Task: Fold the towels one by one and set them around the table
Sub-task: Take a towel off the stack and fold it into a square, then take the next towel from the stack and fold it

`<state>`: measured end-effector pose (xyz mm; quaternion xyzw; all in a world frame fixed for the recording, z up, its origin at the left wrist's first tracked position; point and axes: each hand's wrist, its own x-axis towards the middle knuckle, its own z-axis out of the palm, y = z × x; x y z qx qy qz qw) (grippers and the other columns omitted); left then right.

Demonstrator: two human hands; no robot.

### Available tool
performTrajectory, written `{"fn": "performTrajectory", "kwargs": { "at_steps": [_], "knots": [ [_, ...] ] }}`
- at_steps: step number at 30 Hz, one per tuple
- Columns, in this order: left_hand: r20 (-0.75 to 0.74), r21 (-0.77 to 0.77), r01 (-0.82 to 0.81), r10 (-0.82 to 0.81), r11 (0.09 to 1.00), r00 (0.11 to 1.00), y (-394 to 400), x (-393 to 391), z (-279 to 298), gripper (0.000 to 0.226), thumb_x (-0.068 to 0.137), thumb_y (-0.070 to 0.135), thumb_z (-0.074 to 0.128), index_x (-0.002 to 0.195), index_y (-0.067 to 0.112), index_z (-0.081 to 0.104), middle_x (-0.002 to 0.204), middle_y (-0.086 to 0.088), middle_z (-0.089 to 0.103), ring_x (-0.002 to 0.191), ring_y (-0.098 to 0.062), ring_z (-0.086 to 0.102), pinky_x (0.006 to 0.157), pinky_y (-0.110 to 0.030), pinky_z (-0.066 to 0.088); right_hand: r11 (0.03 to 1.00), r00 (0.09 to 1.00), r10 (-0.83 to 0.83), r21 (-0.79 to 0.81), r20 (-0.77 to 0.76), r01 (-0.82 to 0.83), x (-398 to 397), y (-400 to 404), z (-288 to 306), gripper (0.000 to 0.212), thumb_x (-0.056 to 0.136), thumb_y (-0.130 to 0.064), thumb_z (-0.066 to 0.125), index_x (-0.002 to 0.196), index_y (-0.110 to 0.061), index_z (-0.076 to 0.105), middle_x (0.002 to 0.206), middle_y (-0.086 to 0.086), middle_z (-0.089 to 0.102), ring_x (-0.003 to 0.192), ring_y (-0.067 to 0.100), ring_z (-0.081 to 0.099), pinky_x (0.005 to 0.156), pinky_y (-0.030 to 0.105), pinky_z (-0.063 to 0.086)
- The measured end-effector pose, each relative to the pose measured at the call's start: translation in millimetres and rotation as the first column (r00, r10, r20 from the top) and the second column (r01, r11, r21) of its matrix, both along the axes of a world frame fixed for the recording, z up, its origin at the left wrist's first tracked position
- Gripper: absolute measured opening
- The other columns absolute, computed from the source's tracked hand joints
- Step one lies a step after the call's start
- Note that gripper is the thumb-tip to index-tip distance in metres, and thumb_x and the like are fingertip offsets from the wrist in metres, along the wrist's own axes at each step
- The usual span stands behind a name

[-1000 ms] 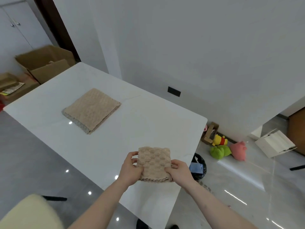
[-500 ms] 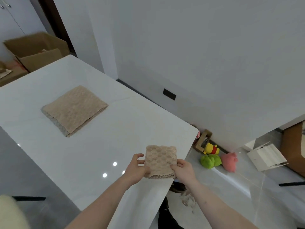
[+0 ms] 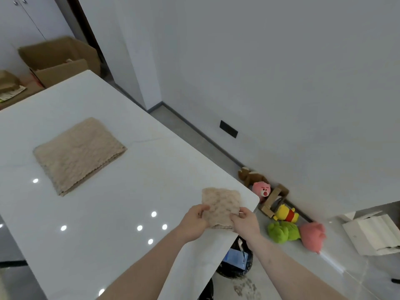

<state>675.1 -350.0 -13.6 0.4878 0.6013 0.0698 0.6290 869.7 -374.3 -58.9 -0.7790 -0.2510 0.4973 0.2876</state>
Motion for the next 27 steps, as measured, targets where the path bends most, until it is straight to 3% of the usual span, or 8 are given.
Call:
{"fn": "performTrajectory", "kwargs": {
  "at_steps": [3, 7, 10, 14, 17, 19, 22, 27],
  "knots": [
    [-0.033, 0.077, 0.047, -0.045, 0.996, 0.998, 27.5, 21.8, -8.3, 0.066, 0.082, 0.019, 0.061, 0.147, 0.02, 0.049, 0.148, 0.004, 0.045, 0.137, -0.016, 0.045, 0.118, -0.035, 0.038, 0.999, 0.999, -0.041, 0.017, 0.018, 0.041, 10.8, 18.3, -11.2, 0.008, 0.093, -0.015, 0.065, 0.101, -0.017, 0.065, 0.087, 0.009, 0.073, 0.07, 0.026, 0.066, 0.067, 0.042, 0.058],
    [-0.126, 0.14, 0.135, -0.118, 0.981, 0.985, 60.1, 39.0, -26.5, 0.07, 0.076, 0.022, 0.064, 0.144, 0.029, 0.052, 0.149, 0.005, 0.048, 0.136, -0.022, 0.048, 0.113, -0.039, 0.044, 0.998, 0.996, -0.051, -0.017, 0.069, 0.053, 13.6, 34.7, -21.3, 0.015, 0.092, -0.024, 0.066, 0.098, -0.027, 0.053, 0.094, 0.004, 0.07, 0.085, 0.03, 0.071, 0.08, 0.054, 0.062],
    [-0.263, 0.157, 0.328, -0.281, 0.931, 0.923, 65.6, 40.3, -41.7, 0.061, 0.082, 0.027, 0.056, 0.142, 0.032, 0.05, 0.15, 0.007, 0.04, 0.139, -0.027, 0.036, 0.113, -0.038, 0.036, 0.998, 0.993, 0.001, -0.066, 0.116, 0.007, 10.4, 30.8, -27.7, 0.038, 0.09, -0.025, 0.065, 0.119, -0.025, 0.042, 0.098, -0.002, 0.065, 0.087, 0.026, 0.069, 0.078, 0.049, 0.063],
    [-0.33, 0.143, 0.438, -0.374, 0.888, 0.867, 53.1, 28.5, -58.8, 0.069, 0.079, 0.02, 0.047, 0.146, 0.034, 0.044, 0.157, 0.006, 0.03, 0.144, -0.029, 0.031, 0.115, -0.041, 0.036, 0.986, 0.998, -0.053, -0.157, 0.039, 0.059, 3.6, 17.1, -40.4, 0.058, 0.091, -0.023, 0.068, 0.14, -0.017, 0.036, 0.11, 0.007, 0.066, 0.081, 0.024, 0.07, 0.065, 0.036, 0.063],
    [-0.342, 0.162, 0.454, -0.382, 0.876, 0.859, 49.2, 26.0, -49.6, 0.064, 0.09, 0.009, 0.049, 0.151, 0.027, 0.042, 0.165, 0.004, 0.021, 0.141, -0.033, 0.034, 0.115, -0.039, 0.037, 0.969, 0.987, -0.157, -0.202, -0.04, 0.146, -0.1, 16.9, -39.1, 0.036, 0.09, -0.018, 0.071, 0.12, -0.01, 0.053, 0.102, 0.011, 0.067, 0.08, 0.024, 0.072, 0.056, 0.028, 0.06],
    [-0.363, 0.188, 0.445, -0.36, 0.875, 0.86, 48.3, 25.2, -46.1, 0.061, 0.09, 0.007, 0.049, 0.148, 0.026, 0.046, 0.162, 0.003, 0.025, 0.137, -0.033, 0.039, 0.111, -0.039, 0.04, 0.965, 0.988, -0.149, -0.224, -0.044, 0.136, -0.3, 17.6, -40.0, 0.017, 0.09, -0.017, 0.07, 0.102, -0.01, 0.06, 0.093, 0.01, 0.069, 0.075, 0.022, 0.072, 0.051, 0.024, 0.058],
    [-0.354, 0.207, 0.397, -0.309, 0.894, 0.882, 41.6, 15.8, -41.8, 0.062, 0.09, 0.008, 0.048, 0.147, 0.031, 0.047, 0.166, 0.005, 0.021, 0.143, -0.027, 0.037, 0.109, -0.034, 0.04, 0.968, 0.997, -0.083, -0.237, 0.002, 0.081, -4.7, 20.7, -40.8, 0.03, 0.088, -0.03, 0.07, 0.107, -0.007, 0.062, 0.092, 0.011, 0.071, 0.08, 0.024, 0.072, 0.059, 0.03, 0.063],
    [-0.388, 0.176, 0.327, -0.24, 0.928, 0.89, -0.2, -43.7, -35.8, 0.061, 0.091, 0.019, 0.054, 0.15, 0.034, 0.044, 0.169, 0.007, 0.015, 0.151, -0.02, 0.029, 0.114, -0.031, 0.038, 0.965, 0.983, -0.182, -0.192, 0.01, 0.18, -25.0, 6.5, -37.4, 0.056, 0.089, -0.046, 0.068, 0.126, -0.014, 0.04, 0.107, 0.006, 0.06, 0.087, 0.026, 0.064, 0.084, 0.049, 0.062]
  ]
}}
